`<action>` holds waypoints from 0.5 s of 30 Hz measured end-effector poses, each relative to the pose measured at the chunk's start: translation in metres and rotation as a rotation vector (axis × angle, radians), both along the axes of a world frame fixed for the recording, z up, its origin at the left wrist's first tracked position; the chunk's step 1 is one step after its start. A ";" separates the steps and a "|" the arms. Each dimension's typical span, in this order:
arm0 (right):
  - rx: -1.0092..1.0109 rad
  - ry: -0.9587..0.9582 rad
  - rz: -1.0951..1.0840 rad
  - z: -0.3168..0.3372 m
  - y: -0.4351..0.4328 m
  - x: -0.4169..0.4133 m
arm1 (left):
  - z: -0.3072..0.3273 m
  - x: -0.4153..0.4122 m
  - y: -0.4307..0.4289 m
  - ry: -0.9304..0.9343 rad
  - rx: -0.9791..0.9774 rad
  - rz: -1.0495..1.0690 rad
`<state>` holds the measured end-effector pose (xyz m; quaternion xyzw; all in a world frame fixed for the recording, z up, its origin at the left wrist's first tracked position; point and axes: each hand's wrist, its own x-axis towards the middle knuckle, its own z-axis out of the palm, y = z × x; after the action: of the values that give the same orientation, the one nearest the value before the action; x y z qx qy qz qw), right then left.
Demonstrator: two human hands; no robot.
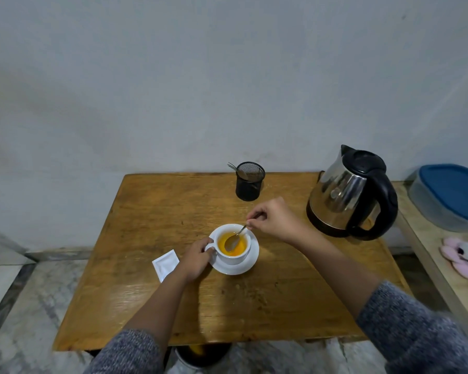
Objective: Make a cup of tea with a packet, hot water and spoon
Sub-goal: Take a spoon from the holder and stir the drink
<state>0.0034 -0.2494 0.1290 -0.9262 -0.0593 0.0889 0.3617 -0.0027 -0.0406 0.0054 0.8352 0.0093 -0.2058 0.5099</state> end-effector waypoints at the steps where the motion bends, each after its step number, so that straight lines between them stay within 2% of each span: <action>1: 0.012 0.001 -0.019 -0.002 0.002 0.000 | -0.001 0.000 0.000 0.000 0.007 -0.001; 4: 0.012 0.044 -0.024 -0.006 0.009 -0.001 | -0.004 0.000 0.001 0.004 0.017 -0.001; 11: -0.277 0.015 0.281 -0.011 0.022 0.000 | -0.006 0.001 0.002 -0.005 0.017 -0.006; 15: -0.352 0.001 0.344 -0.010 0.022 -0.001 | -0.005 0.001 0.001 0.000 0.004 -0.006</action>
<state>0.0019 -0.2274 0.1190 -0.9511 -0.1995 0.1587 0.1744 -0.0021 -0.0398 0.0000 0.8362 0.0074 -0.2072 0.5077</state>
